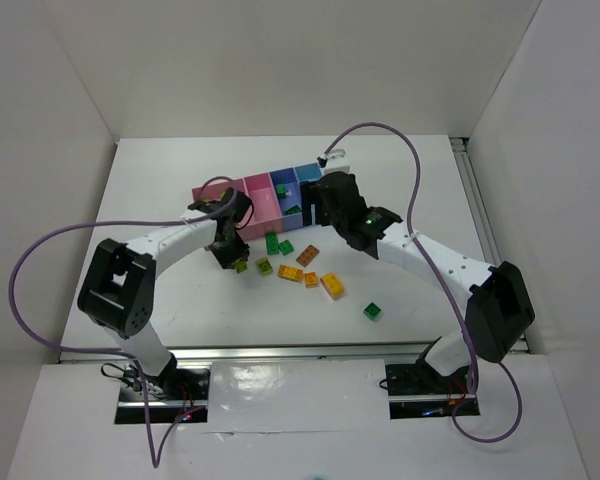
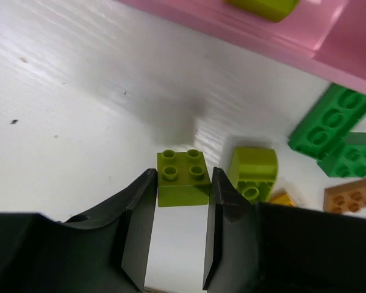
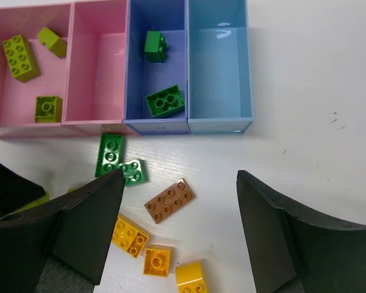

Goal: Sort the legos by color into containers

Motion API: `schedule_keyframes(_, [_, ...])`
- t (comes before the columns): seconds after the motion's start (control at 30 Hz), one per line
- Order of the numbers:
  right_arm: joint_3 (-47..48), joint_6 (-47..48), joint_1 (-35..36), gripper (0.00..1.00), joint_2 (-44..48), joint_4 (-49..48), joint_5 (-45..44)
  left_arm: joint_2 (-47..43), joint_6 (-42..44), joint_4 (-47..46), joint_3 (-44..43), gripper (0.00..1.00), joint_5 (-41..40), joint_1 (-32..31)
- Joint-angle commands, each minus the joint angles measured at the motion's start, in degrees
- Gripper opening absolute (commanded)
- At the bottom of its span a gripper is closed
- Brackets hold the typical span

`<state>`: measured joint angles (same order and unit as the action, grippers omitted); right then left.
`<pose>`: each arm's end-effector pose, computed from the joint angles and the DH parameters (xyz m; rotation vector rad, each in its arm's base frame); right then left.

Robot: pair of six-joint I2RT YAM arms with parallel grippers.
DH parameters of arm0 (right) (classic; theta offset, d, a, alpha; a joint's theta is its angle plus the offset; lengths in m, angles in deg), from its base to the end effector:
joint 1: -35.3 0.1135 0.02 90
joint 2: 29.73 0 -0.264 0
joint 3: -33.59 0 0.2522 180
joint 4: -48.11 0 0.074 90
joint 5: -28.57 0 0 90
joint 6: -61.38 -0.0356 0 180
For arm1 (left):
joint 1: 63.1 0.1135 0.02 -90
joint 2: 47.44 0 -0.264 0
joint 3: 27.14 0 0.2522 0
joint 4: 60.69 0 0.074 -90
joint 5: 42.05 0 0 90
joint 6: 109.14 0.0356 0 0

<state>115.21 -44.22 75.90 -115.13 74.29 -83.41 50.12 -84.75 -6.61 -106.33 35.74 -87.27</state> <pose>0.2692 0.2132 0.3066 -0.2187 2.0470 0.2063 0.3013 -0.1270 0.1920 -1.0244 2.5787 -0.0920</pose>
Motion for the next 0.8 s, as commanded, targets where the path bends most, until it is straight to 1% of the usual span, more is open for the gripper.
schedule_keyframes(0.0, [-1.0,-0.8,-0.2,0.82,1.1,0.8,3.2,-6.5,3.9,3.6,-4.7,0.41,-5.5,1.1])
schedule_keyframes(0.1, [-3.0,-2.1,0.5,0.82,1.1,-0.8,8.2,-8.2,5.8,4.2,-8.0,0.41,-6.7,4.1])
schedule_keyframes(0.23, [-3.5,-4.9,3.9,0.82,-1.2,-2.0,10.8,-7.4,7.4,4.2,-12.5,0.41,-7.3,8.2])
schedule_keyframes(0.3, [-4.0,-6.3,5.7,0.82,-3.4,-4.6,13.6,-5.3,8.0,4.2,-14.9,0.41,-7.3,10.8])
schedule_keyframes(0.37, [-4.0,-7.0,7.1,0.82,-6.6,-5.2,14.1,-3.2,9.5,2.8,-16.1,0.42,-7.3,12.2])
schedule_keyframes(0.4, [-2.3,-7.0,7.7,0.82,-7.8,-5.2,14.2,-1.8,10.1,2.8,-18.5,0.42,-6.6,12.8])
schedule_keyframes(0.57, [3.2,-7.0,10.6,0.82,-16.1,-5.2,13.6,7.0,10.6,2.3,-24.1,0.42,-6.6,14.8])
schedule_keyframes(0.6, [4.2,-7.0,11.1,0.82,-17.4,-4.6,14.1,8.3,11.5,2.3,-26.4,0.42,-6.6,14.8])
schedule_keyframes(0.7, [8.3,-5.8,12.1,0.82,-21.9,-2.9,13.5,12.2,13.5,2.4,-30.4,0.49,-5.1,14.8])
schedule_keyframes(0.73, [9.4,-5.8,12.1,0.82,-22.7,-2.9,13.5,14.4,13.5,2.4,-32.9,0.63,-5.1,14.8])
schedule_keyframes(0.77, [9.4,-5.8,12.1,0.82,-23.4,-2.9,13.5,15.3,14.0,3.9,-34.1,0.71,-4.5,14.8])
